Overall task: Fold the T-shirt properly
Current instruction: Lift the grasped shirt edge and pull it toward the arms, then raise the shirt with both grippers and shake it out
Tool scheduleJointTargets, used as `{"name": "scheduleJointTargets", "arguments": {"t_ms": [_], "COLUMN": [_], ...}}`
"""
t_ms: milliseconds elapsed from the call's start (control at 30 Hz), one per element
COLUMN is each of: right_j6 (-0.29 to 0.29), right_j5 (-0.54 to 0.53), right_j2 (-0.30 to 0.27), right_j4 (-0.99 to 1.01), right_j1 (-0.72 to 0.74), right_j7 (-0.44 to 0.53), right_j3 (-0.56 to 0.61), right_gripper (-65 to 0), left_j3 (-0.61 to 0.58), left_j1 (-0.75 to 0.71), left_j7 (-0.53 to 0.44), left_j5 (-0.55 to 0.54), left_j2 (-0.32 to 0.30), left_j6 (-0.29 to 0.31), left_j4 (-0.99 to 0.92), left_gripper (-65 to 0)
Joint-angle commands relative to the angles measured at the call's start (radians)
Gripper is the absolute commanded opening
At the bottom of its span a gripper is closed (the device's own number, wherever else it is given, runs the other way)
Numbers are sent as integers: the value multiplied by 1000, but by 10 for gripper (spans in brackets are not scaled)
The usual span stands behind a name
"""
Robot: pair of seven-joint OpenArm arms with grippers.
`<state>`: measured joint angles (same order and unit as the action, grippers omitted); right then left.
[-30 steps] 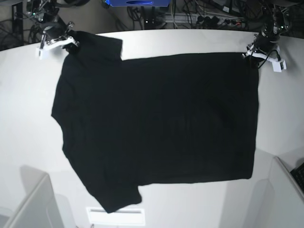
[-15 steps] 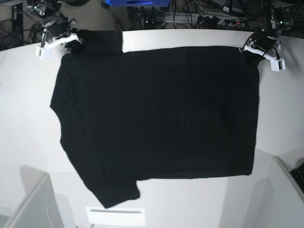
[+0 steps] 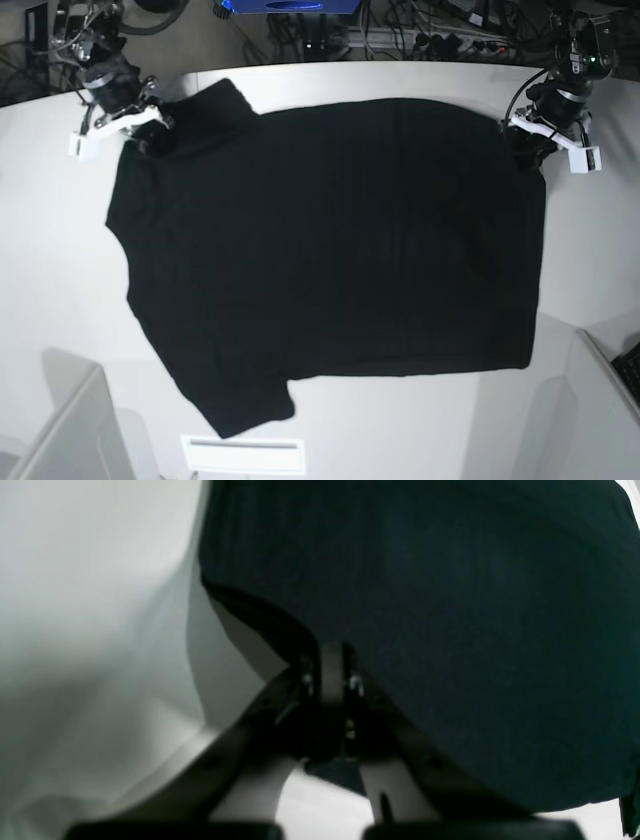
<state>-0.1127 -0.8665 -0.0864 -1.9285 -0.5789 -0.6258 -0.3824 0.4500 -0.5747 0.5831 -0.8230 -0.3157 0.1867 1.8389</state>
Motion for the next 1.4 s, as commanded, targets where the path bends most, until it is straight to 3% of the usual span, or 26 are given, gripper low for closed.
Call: {"name": "scheduleJointTargets", "arguments": {"t_ms": [0, 67, 200, 300, 467, 700, 900, 1033, 1367], "right_j6": [-6, -6, -5, -3, -2, 83, 84, 83, 78], "right_j5": [-15, -15, -13, -13, -12, -12, -12, -12, -12], "right_j2": [-11, -11, -11, -11, -11, -11, -11, -13, -79], "right_j4": [-19, -19, -16, -12, -10, -10, 19, 100, 281], "right_j1": [6, 27, 73, 139, 228, 320, 380, 426, 563], "right_j7": [17, 17, 10, -73, -134, -202, -231, -228, -217], "right_j3": [-3, -3, -3, -11, -11, -11, -8, -5, -2], "right_gripper": [-650, -650, -650, -650, -650, -650, -650, -650, -650], "left_j3": [7, 7, 17, 19, 17, 19, 19, 19, 10], "left_j1": [15, 29, 117, 166, 190, 216, 252, 282, 374], "left_j7": [-25, -15, 125, 176, 177, 177, 177, 177, 177], "left_j5": [-14, -12, -9, -9, -9, -9, -9, -12, -9], "left_j2": [-12, -12, -9, 10, 11, 11, 11, 11, 11], "left_j6": [7, 6, 6, 6, -69, -79, -192, -194, -197], "left_j4": [14, 12, 9, 9, 9, 9, 3, -37, -189], "left_gripper": [-650, -650, -650, -650, -650, -650, -650, -650, -650]}}
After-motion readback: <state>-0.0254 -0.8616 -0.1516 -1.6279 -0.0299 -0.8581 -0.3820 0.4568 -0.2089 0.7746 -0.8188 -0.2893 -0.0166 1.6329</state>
